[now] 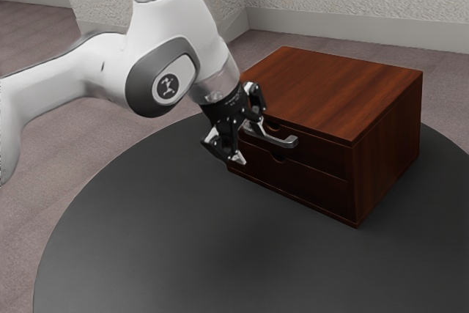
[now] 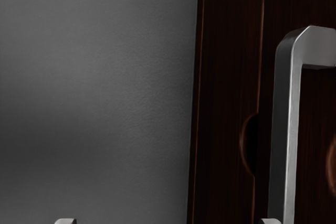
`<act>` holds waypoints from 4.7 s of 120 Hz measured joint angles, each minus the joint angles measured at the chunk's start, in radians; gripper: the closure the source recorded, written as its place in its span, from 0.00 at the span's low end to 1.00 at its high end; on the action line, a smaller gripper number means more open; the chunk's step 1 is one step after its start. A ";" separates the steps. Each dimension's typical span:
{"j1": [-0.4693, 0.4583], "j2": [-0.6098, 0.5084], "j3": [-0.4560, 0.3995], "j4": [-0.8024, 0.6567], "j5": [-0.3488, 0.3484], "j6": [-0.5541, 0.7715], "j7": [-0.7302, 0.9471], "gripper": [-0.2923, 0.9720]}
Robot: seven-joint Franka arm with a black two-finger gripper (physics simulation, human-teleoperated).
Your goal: Pull the drawer handle with one arm to open the drawer
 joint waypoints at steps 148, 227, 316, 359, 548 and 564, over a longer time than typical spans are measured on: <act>0.032 0.048 0.000 -0.034 0.015 0.166 -0.027 0.51; 0.026 0.009 -0.004 -0.060 0.014 0.088 -0.026 0.55; 0.027 -0.159 -0.003 -0.247 0.008 0.066 -0.037 0.55; 0.027 -0.242 -0.003 -0.323 0.007 0.043 -0.048 0.55; 0.031 -0.392 0.002 -0.436 0.006 -0.109 -0.106 0.53; 0.030 -0.392 0.002 -0.434 0.006 -0.115 -0.107 0.52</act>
